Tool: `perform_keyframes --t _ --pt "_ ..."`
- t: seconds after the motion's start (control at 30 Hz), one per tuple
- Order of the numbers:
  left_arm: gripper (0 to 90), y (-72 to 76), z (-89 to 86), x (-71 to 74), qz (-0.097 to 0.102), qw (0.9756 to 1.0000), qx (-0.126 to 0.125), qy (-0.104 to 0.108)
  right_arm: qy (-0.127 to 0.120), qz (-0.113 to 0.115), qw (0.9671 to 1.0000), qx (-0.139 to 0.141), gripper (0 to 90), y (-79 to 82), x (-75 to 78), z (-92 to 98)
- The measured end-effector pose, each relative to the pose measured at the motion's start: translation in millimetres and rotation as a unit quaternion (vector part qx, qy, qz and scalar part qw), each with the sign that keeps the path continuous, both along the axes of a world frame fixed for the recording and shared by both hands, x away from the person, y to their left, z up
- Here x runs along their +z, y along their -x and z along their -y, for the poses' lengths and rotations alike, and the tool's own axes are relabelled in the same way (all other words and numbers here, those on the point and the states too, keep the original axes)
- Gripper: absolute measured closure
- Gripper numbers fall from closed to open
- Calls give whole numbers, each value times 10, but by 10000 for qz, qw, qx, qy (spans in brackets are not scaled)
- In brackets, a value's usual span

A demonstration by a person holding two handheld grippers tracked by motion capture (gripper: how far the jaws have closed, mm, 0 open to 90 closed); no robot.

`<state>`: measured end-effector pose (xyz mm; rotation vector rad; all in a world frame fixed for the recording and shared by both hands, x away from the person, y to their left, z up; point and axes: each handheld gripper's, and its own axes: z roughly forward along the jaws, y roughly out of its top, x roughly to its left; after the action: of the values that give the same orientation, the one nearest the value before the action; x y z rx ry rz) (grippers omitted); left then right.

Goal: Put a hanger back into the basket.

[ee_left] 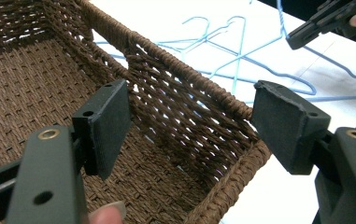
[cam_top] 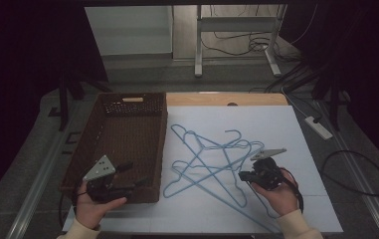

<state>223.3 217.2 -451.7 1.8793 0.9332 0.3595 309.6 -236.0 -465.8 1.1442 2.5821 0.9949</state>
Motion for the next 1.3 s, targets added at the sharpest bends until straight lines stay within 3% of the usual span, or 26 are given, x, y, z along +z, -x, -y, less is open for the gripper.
perform_keyframes --t 0.2,0.57,0.97,1.3 --pt "284 1 10 1 -2 10000 -7 -8 -272 301 9989 237 876 74 165 88" --pt "284 0 18 0 10 10000 -9 -20 -659 553 9952 465 876 148 330 160" --pt "284 4 30 18 46 10000 -27 -18 -774 719 9927 586 877 172 423 186" --pt "285 -11 179 175 237 9995 -183 -33 -975 866 9883 796 876 215 564 203"
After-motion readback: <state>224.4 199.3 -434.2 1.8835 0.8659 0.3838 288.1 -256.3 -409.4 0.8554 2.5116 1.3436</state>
